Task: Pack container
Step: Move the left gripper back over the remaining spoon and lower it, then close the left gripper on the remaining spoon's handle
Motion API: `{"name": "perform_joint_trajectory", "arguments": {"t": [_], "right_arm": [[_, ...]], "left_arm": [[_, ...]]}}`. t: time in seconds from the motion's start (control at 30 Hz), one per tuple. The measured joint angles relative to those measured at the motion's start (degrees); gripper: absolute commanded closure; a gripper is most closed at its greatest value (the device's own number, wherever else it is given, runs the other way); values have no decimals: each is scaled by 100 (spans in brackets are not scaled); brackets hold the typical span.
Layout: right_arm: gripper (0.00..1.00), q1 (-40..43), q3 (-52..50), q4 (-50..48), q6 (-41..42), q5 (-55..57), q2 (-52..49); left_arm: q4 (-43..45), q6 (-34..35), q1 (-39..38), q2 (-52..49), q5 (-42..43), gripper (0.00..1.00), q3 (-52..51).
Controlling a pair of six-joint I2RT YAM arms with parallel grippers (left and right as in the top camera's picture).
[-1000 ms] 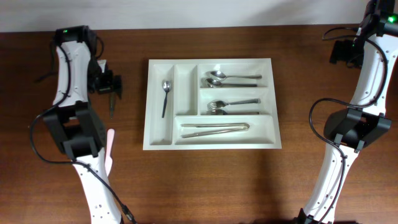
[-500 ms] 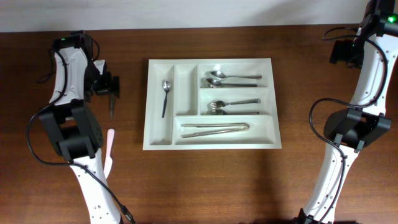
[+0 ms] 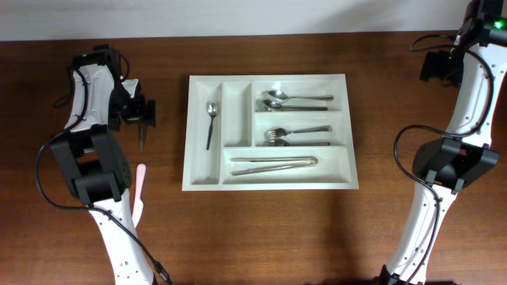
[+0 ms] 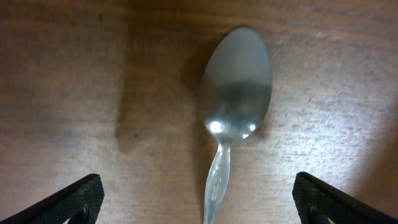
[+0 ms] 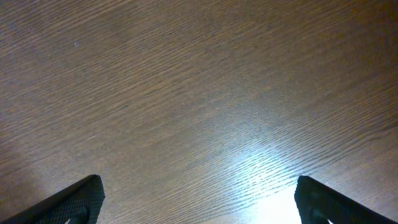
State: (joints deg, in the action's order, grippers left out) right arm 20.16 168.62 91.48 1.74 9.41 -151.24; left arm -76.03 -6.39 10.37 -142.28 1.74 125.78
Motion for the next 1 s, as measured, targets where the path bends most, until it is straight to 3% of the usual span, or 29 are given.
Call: {"name": "perform_joint_trajectory", "arguments": {"t": [0.73,0.87,1.0], "right_arm": [[1,0,0,0,0,0,0],[1,0,0,0,-2,0,0],[1,0,0,0,0,0,0]], "left_arm": [[229,457,-13,96,-26,0,-531],[273,533,-13,96,-48,11,-546],[308,590,-11,98,-70,39,-551]]}}
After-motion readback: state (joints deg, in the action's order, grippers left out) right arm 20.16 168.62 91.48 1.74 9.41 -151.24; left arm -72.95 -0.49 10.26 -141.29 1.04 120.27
